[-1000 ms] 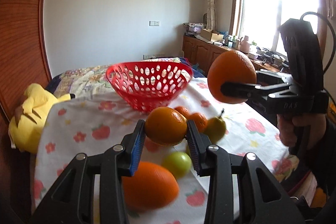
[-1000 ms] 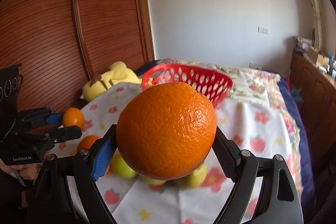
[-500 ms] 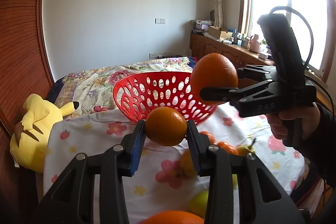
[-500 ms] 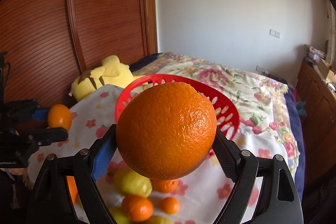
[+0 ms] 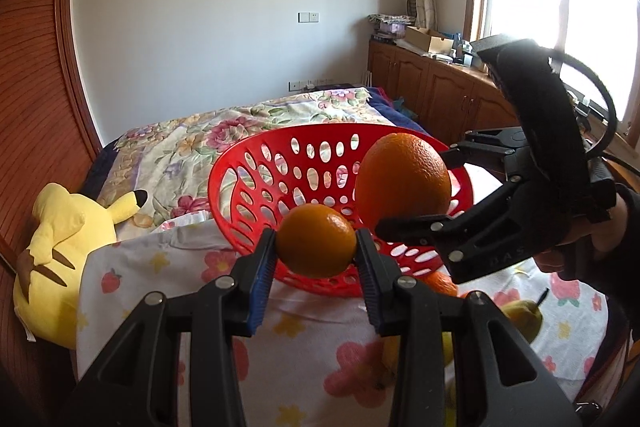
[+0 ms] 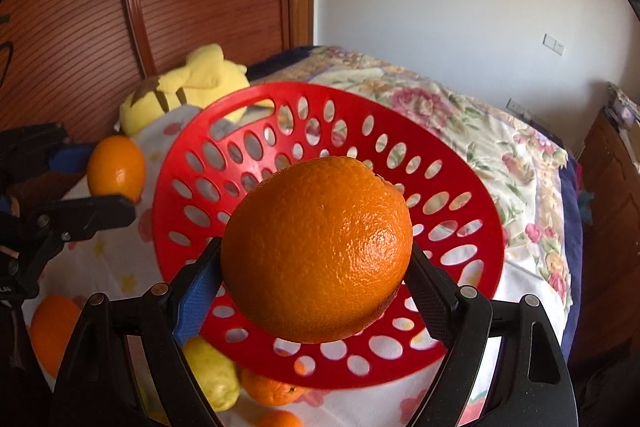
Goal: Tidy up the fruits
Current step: 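Carry the orange and mandarin into the red basket and open both tools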
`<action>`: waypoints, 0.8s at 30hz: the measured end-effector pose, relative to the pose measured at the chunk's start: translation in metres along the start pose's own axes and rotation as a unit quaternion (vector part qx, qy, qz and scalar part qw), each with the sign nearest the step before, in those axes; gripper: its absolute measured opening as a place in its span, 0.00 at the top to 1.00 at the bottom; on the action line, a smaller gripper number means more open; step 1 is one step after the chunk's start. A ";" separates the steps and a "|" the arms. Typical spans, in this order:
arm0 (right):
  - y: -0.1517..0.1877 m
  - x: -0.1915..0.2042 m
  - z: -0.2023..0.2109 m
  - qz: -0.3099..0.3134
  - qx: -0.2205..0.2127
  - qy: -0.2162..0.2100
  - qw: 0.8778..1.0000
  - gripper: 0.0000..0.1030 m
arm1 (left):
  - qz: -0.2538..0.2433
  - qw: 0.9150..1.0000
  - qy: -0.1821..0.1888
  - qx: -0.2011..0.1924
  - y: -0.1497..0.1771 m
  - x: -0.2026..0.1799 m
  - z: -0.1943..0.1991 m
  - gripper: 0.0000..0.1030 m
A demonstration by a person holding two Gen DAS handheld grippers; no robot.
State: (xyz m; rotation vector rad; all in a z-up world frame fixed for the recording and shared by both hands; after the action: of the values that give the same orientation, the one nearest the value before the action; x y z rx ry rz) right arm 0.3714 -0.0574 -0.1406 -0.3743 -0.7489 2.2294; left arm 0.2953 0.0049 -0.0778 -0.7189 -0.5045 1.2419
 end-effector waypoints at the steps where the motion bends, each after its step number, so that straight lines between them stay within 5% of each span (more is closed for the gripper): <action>1: -0.001 -0.001 -0.003 -0.004 0.006 -0.009 1.000 0.15 | 0.001 1.000 0.000 0.002 -0.002 0.000 -0.003 0.64; 9: 0.001 -0.002 -0.022 0.010 0.044 -0.006 0.999 0.15 | 0.000 1.000 0.005 0.009 -0.006 0.003 -0.018 0.64; 24: 0.002 -0.003 -0.029 0.018 0.050 0.022 0.998 0.13 | 0.003 1.000 0.005 0.019 -0.004 0.008 -0.030 0.64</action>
State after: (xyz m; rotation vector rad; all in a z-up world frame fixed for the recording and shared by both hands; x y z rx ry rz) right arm 0.3863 -0.0493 -0.1642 -0.3887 -0.6082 2.2747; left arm 0.3204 0.0055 -0.0958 -0.6950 -0.4707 1.2504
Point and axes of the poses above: each gripper's, at about its wrist camera, not at the fingertips, and z roughly against the way its jaws point, x to its left, y to its underside, the point moved 7 cm from there along -z, roughly the way its jaws point, and after that the axes turned 5 degrees about x, right-handed, at the moved point
